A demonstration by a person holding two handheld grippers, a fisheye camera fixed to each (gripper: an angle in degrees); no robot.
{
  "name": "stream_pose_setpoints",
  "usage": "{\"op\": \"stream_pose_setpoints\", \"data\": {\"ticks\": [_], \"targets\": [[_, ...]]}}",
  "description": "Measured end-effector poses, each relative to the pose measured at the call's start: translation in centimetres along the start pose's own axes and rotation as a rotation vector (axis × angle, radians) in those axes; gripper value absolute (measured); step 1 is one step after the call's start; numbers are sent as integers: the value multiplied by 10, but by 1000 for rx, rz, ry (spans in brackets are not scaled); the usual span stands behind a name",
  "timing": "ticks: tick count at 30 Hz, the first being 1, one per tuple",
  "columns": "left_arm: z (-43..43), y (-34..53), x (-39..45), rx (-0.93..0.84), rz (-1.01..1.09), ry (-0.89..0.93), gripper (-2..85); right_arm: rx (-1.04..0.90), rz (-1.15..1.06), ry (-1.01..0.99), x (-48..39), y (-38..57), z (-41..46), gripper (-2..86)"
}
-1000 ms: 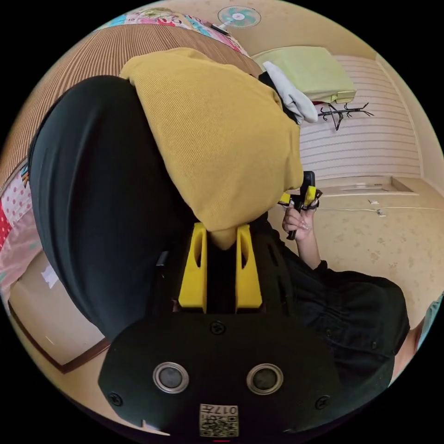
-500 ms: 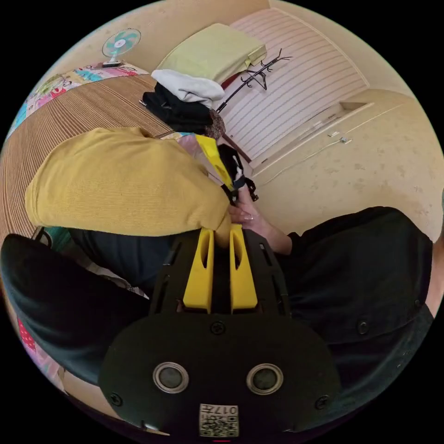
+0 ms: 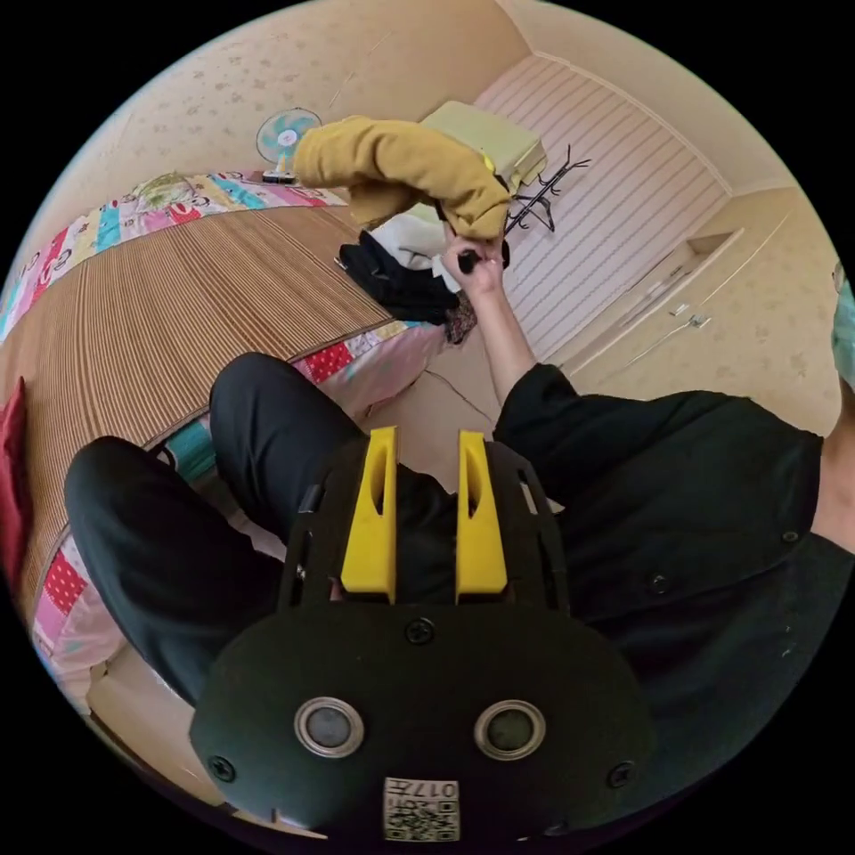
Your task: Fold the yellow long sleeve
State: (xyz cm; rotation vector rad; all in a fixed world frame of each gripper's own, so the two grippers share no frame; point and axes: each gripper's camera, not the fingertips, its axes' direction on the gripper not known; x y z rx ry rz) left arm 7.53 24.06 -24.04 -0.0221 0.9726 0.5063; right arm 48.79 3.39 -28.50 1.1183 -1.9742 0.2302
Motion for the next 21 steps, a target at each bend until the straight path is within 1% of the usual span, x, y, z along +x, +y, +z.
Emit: {"op": "stream_pose_setpoints", "data": {"ticks": [1, 2, 3, 4, 5, 6, 7, 8, 9, 11, 13, 15, 17, 19, 21], "targets": [[-6, 6, -4, 19, -30, -21, 100, 26, -14, 51, 3, -17, -4, 143], [-9, 9, -6, 28, -46, -29, 100, 79, -32, 187, 11, -48, -13, 135], [-15, 16, -10, 46, -80, -44, 100, 116, -36, 375, 22, -69, -23, 126], [-21, 23, -14, 63, -118, -58, 100, 133, -21, 484, 29, -76, -29, 122], [-24, 26, -17, 71, -140, -63, 100, 179, 50, 683, 48, -83, -43, 115], [-29, 32, -22, 92, -180, -69, 100, 245, 137, 838, 70, -79, -63, 108], [-36, 39, -27, 119, -217, -67, 100, 274, 190, 904, 82, -73, -74, 104], [-39, 42, -30, 135, -234, -63, 100, 295, 309, 1005, 108, -58, -94, 96], [-45, 48, -35, 164, -265, -51, 100, 279, 311, 1023, 124, -42, -106, 88], [-53, 55, -44, 196, -307, -31, 100, 279, 196, 1031, 124, -17, -111, 76], [-59, 60, -56, 210, -353, -8, 100, 247, 136, 1082, 118, 4, -102, 65], [-61, 60, -64, 207, -375, 12, 100, 161, 85, 1180, 115, 31, -77, 48], [-61, 59, -70, 203, -382, 29, 100, 116, 39, 1215, 109, 59, -63, 34], [-64, 57, -75, 201, -382, 12, 100, 106, -62, 1254, 94, 93, -51, 27], [-70, 57, -74, 205, -370, -60, 100, 64, -283, 1367, 69, 150, -21, 21]]}}
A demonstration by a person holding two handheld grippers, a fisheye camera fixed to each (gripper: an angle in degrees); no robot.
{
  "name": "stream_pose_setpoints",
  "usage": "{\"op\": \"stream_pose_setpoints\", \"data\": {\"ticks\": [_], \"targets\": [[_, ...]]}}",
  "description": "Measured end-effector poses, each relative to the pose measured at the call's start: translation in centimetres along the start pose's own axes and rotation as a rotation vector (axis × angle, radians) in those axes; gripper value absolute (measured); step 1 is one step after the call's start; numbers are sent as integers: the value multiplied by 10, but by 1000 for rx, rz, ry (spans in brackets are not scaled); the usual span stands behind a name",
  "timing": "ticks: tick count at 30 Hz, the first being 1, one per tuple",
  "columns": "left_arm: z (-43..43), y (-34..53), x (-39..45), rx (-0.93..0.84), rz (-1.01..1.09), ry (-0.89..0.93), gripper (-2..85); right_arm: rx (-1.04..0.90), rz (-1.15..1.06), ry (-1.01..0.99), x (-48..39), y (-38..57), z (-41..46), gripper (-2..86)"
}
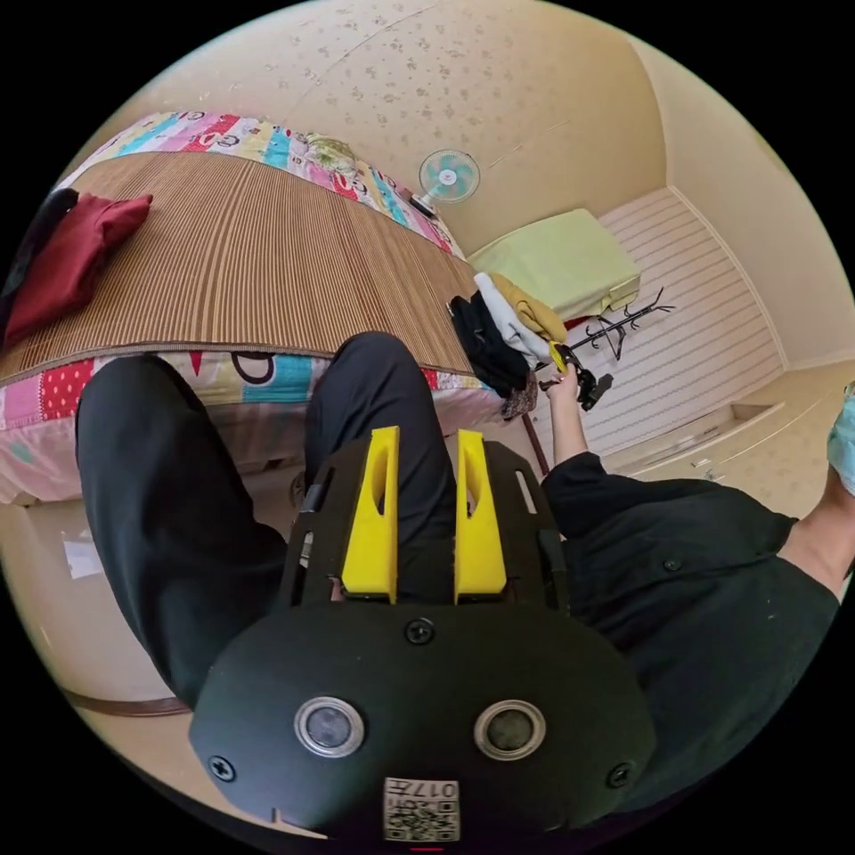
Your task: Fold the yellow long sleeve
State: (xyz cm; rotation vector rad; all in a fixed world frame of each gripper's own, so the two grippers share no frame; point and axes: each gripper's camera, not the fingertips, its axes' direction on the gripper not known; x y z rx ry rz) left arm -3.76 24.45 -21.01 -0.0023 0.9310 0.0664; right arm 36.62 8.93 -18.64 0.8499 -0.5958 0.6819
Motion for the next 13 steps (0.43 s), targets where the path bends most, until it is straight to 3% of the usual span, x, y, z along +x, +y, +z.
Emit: {"op": "stream_pose_setpoints", "data": {"ticks": [3, 5, 7, 13], "targets": [[-18, 3, 0, 46, 47, -208, 92, 88, -344, 106, -74, 69, -27, 10], [-32, 4, -6, 74, 69, -336, 78, 149, -429, 157, -110, 113, -39, 7], [-54, 0, -26, 115, 79, -420, 63, 195, -410, 124, -135, 148, -51, 5], [-162, -36, -137, 374, -47, -431, 55, 181, -340, -127, -170, 223, -55, 3]]}}
